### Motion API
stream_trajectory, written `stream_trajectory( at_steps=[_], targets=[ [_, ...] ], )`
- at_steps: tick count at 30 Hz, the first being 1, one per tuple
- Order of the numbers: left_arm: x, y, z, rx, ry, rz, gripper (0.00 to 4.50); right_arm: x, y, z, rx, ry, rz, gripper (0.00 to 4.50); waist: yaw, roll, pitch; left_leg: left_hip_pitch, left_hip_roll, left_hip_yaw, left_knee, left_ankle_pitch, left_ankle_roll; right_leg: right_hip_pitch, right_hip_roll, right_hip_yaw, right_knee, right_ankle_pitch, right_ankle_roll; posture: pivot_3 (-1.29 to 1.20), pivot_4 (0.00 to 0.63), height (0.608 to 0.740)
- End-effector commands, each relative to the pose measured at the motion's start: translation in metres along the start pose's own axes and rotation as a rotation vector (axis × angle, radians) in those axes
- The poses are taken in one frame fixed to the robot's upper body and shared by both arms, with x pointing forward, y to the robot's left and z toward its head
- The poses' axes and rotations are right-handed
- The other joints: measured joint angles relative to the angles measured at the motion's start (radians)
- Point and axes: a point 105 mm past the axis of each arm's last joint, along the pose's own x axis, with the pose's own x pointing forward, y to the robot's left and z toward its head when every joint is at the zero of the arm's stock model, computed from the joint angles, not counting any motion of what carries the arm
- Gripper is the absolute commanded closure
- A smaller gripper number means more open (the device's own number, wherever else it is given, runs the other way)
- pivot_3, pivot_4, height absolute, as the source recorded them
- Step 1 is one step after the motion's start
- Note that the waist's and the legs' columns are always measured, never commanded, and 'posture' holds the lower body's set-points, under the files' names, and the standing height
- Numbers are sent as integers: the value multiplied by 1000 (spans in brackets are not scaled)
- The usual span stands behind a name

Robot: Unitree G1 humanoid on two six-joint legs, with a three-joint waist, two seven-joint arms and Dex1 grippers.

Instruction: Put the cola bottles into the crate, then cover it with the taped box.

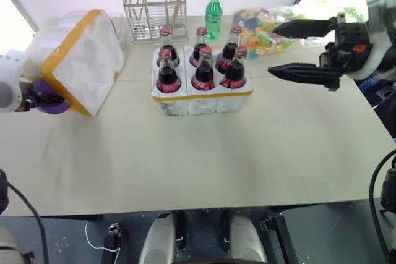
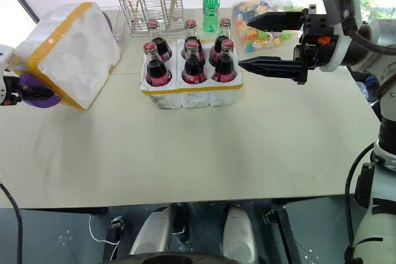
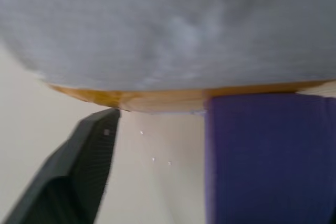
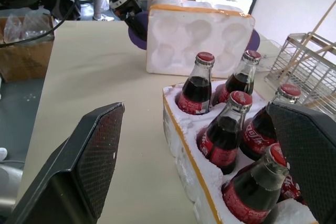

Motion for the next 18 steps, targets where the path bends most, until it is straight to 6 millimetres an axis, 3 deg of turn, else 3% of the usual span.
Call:
stream_trajectory(
  at_steps=[1,3,4,9,14,18],
  targets=[
    [-8,7,8,15,-14,21,2901,-7,3,16,-64,-26,-20,0,0,0,0,0,0,0,0,0,0,0,0,0,0,0,0,0,150,736],
    [-6,9,6,30,-1,34,3927,-7,3,17,-63,-29,-28,0,0,0,0,0,0,0,0,0,0,0,0,0,0,0,0,0,150,736],
    [-5,10,6,33,2,40,4137,-8,3,17,-60,-30,-34,0,1,0,0,0,0,0,0,0,0,0,0,0,0,0,0,0,150,736],
    [-11,5,32,70,-104,44,4137,-13,-1,8,-30,14,-62,0,4,-2,0,0,0,-1,1,-1,2,0,-1,0,1,0,0,0,150,736],
    [-37,-8,87,317,-349,141,4137,-25,-8,1,-31,62,-134,0,4,-8,1,-1,0,-5,2,-2,3,-1,-1,0,3,0,0,0,150,736],
    [-68,-43,129,486,-596,170,4137,-29,-10,-4,-11,66,-165,0,0,-9,1,-2,-1,-5,3,-1,1,-1,-2,0,3,0,0,0,150,736]
  ],
)
